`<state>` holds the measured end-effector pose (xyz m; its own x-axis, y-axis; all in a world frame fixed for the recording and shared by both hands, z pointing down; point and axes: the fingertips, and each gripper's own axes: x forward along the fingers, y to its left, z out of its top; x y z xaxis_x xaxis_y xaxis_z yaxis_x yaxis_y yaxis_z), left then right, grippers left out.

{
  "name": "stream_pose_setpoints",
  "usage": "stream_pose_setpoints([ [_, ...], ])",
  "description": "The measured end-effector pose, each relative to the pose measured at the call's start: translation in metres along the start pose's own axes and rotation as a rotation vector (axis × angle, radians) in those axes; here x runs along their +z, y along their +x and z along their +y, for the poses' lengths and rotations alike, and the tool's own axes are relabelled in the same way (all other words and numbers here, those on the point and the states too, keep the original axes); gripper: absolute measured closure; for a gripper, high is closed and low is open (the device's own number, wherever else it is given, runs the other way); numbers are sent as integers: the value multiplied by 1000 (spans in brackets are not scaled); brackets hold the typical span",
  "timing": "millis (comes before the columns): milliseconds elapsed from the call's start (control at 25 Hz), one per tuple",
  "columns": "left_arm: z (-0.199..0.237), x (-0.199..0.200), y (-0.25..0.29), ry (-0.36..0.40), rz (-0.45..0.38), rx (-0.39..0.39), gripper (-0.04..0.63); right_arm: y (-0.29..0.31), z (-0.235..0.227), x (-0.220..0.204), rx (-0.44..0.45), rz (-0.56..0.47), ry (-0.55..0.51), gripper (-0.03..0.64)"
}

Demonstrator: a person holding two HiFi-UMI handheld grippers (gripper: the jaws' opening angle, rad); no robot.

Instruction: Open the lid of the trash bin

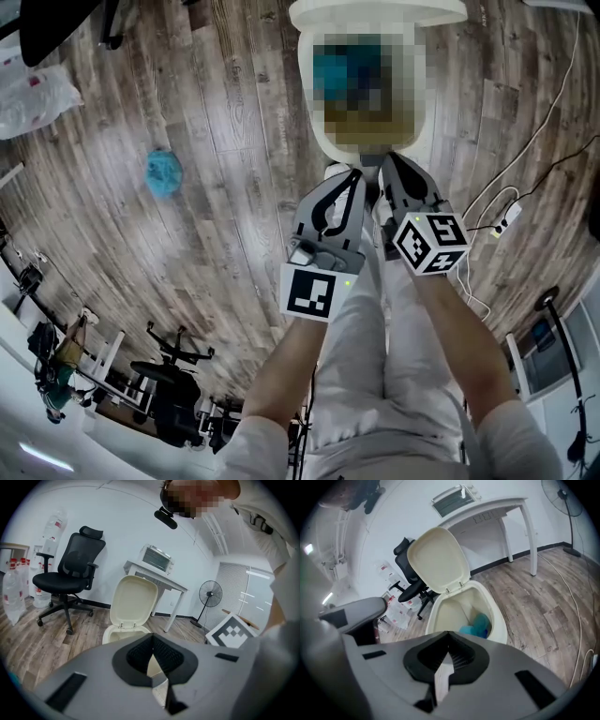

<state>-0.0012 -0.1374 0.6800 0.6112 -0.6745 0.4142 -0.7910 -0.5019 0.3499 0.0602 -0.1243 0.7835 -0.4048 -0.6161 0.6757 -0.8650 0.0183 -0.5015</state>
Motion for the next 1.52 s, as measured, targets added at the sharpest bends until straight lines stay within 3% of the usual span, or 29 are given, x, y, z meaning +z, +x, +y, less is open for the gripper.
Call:
stream_pose_setpoints([
  [240,-17,80,-35,37,-74,24,597,-90,36,65,16,-129,-15,600],
  [600,-48,248,-118,146,-229,49,597,-248,93,243,-6,-442,-132,601],
  [840,-75,339,-188,240,-338,74,597,-361,128,306,-20,-572,-191,601],
  [960,-90,376,-215,269,-424,84,597,-408,148,328,-14,-637,-226,601],
  [1160,-120,412,-248,334,-482,90,597,-457,178,346,30,-718,-259,600],
  [1520,-205,438,-292,389,-557,137,597,-539,187,353,140,-783,-296,600],
])
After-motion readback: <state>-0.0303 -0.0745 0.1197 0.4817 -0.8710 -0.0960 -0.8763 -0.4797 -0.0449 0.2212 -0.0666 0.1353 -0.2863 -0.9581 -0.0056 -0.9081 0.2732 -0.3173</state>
